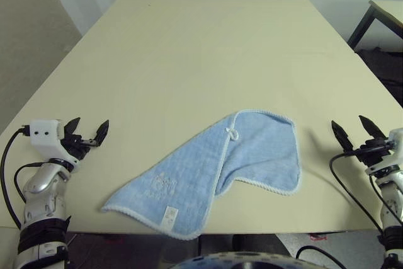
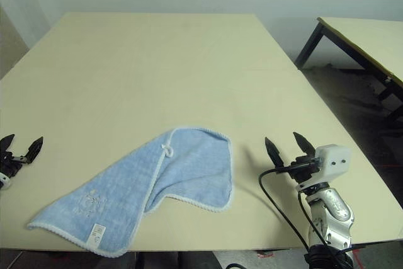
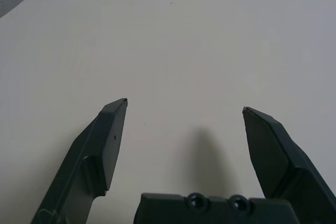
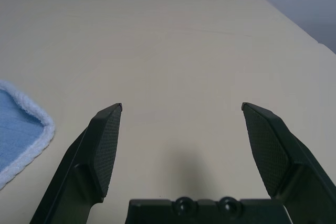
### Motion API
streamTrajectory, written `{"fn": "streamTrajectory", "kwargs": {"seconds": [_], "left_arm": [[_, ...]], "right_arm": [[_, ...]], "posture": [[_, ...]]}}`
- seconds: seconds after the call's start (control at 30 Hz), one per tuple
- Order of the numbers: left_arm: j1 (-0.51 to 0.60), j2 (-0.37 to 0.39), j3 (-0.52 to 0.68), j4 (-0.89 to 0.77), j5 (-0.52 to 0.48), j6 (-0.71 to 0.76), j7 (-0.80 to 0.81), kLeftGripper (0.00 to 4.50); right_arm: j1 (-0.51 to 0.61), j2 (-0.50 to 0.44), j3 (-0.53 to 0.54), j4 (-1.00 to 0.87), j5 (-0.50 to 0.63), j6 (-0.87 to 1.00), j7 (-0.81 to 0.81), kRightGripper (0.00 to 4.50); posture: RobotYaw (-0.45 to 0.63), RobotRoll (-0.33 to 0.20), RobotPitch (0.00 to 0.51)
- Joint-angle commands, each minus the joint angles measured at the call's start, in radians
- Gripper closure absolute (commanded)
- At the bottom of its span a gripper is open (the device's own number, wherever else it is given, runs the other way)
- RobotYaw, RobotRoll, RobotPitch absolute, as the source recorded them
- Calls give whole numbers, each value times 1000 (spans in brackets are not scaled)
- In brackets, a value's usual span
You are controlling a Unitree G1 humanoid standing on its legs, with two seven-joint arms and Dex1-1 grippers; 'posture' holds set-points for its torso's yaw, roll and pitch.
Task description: Fold the towel and set it aside.
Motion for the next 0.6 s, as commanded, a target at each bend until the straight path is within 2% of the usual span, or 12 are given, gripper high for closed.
{"fn": "streamTrajectory", "kwargs": {"seconds": [0.03, 0.3, 0.4, 0.47, 0.6], "left_arm": [[7, 4, -3, 13, 12, -9, -3, 0], [18, 4, -6, -25, 4, 2, -3, 0], [8, 10, 0, -43, -33, 15, -51, 0], [11, 13, 2, -83, -88, 44, -125, 0], [59, 75, -45, -239, -182, 165, -341, 0]], "right_arm": [[-8, -8, -3, 53, 0, -21, 22, 38], [-24, -7, 3, 71, -4, -33, 28, 38], [-28, -9, 2, 73, -3, -34, 31, 38], [-34, -15, 0, 81, 1, -35, 41, 38], [-60, -36, -5, 99, 14, -25, 75, 38]], "posture": [[58, 0, 28], [58, 0, 32], [56, 0, 31], [56, 0, 32], [59, 0, 33]]}}
